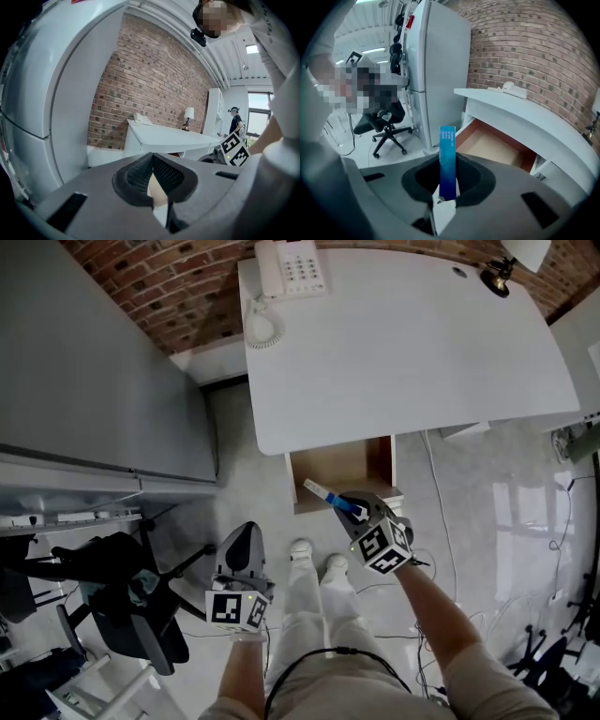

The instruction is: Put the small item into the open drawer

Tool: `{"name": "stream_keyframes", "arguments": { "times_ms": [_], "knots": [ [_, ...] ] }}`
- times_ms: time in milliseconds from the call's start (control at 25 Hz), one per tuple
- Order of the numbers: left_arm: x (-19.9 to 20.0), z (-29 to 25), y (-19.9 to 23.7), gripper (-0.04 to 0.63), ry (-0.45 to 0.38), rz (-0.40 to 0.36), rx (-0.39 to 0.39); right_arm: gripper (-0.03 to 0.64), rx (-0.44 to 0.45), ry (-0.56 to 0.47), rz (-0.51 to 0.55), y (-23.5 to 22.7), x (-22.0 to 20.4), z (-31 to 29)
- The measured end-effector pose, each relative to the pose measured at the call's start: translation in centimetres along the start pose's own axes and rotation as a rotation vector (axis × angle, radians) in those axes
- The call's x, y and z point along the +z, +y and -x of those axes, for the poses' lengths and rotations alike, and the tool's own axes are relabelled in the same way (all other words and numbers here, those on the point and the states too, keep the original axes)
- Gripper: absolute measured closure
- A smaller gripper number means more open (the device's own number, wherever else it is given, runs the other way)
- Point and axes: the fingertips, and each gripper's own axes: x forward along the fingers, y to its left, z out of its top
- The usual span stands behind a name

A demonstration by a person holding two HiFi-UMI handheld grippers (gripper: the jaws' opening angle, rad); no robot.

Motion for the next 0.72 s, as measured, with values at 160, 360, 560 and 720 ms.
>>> {"name": "stream_keyframes", "arguments": {
  "times_ms": [160, 360, 560, 720],
  "knots": [
    [-0.5, -1.9, 1.3, 0.591, 0.008, -0.001, -0.018, 0.551, 0.03, 0.08, 0.079, 0.0, -0.7, -2.7],
    [-1.3, -3.6, 2.1, 0.591, 0.012, 0.01, -0.032, 0.549, 0.087, 0.177, 0.169, -0.2, -2.1, -5.3],
    [-2.5, -3.9, 2.7, 0.591, 0.023, 0.033, -0.03, 0.543, 0.153, 0.237, 0.219, 0.1, -3.2, -7.3],
    [-3.6, -3.6, 3.0, 0.59, 0.044, 0.045, -0.022, 0.54, 0.176, 0.26, 0.215, 0.4, -3.9, -8.4]
  ]
}}
